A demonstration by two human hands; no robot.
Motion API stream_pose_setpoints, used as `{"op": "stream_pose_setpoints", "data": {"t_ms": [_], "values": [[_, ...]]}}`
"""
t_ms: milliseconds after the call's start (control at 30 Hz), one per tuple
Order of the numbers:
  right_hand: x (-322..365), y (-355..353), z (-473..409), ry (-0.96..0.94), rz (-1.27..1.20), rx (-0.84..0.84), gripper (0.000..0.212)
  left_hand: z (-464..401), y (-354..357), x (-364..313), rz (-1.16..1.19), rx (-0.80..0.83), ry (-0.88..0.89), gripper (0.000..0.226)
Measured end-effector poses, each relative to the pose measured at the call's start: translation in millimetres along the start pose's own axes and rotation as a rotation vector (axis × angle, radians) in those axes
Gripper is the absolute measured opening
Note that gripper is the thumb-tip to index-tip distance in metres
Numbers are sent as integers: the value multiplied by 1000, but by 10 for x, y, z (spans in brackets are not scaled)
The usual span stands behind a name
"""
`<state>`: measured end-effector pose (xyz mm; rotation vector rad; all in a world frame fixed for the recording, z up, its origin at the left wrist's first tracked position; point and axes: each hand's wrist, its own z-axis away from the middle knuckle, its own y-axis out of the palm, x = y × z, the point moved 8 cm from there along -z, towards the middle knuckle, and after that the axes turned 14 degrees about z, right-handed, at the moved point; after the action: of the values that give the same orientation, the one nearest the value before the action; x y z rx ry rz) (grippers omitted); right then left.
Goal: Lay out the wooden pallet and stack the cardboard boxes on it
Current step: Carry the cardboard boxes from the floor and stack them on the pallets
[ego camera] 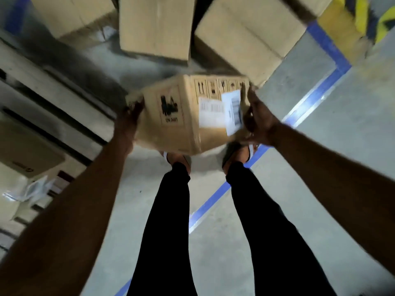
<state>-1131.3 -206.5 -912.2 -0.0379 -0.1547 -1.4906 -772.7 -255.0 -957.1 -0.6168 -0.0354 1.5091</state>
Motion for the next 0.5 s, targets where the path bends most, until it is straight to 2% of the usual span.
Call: {"op": "stream_pose_setpoints", "data": {"t_ms": [67, 133, 200, 267, 333, 433, 500], "values": [[85, -29, 590, -48, -4, -65, 66, 493, -219, -96, 16, -4, 46, 60], [183, -35, 1385, -61, -23, -110, 57, 1046, -452, -234, 122, 30, 62, 83], [295, -147, 2086, -67, 23, -135, 57, 1714, -689, -396, 208, 74, 26, 99], [342, -200, 2685, -68, 73, -143, 68, 2477, -873, -670, 266, 82, 52, 99], [383, -329, 3204, -123, 120, -185, 80, 3180, -1087, -870, 335, 35, 92, 87], [452, -343, 3919, -204, 142, -155, 81, 3921, -1380, -950, 366, -26, 161, 82], [479, -315, 4281, -256, 158, -158, 76, 4266, -1558, -829, 383, -30, 211, 93]]}}
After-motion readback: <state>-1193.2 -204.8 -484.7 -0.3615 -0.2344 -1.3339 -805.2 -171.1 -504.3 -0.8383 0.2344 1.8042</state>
